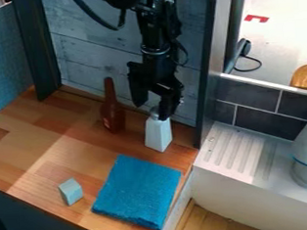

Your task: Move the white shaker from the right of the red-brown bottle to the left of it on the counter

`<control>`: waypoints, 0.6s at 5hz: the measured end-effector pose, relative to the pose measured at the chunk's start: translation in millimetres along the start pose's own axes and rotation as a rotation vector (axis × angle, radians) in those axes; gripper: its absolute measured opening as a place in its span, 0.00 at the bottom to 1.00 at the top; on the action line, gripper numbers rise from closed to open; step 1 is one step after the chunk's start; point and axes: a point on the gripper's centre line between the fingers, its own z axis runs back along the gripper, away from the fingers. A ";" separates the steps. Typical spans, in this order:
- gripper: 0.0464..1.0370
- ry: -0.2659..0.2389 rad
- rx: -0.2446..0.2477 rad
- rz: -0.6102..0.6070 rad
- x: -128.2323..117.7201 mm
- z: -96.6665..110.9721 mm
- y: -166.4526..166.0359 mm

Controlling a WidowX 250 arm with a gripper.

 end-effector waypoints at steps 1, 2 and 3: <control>0.69 0.020 -0.006 -0.012 0.7 -7.0 -5.3; 0.45 0.014 -0.007 -0.018 1.3 -10.1 -5.7; 0.44 0.023 -0.009 -0.019 -2.7 -12.9 -6.6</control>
